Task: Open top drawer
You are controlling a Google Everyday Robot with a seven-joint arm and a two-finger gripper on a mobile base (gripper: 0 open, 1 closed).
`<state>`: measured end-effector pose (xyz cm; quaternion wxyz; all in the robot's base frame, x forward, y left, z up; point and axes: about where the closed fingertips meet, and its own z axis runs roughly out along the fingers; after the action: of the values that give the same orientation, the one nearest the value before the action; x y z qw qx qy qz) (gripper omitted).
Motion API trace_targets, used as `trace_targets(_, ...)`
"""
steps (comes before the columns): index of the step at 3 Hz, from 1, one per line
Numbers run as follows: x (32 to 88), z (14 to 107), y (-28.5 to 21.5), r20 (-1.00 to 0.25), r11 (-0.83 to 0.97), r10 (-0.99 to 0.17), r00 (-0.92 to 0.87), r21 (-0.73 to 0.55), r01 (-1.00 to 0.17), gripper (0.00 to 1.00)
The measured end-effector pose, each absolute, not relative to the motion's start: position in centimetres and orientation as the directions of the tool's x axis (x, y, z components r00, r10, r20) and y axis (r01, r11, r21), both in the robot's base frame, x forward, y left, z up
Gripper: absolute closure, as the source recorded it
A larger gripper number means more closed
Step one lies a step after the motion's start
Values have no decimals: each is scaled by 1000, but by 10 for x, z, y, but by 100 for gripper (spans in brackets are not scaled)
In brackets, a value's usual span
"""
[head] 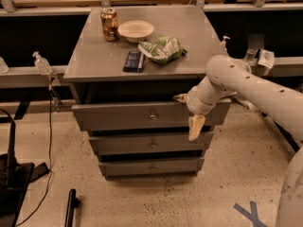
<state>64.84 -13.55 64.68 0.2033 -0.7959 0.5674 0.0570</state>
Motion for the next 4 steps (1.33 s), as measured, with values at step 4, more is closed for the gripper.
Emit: trace_targets(4,564,658,-151,-361,-281,-870,337,-200,-939,10)
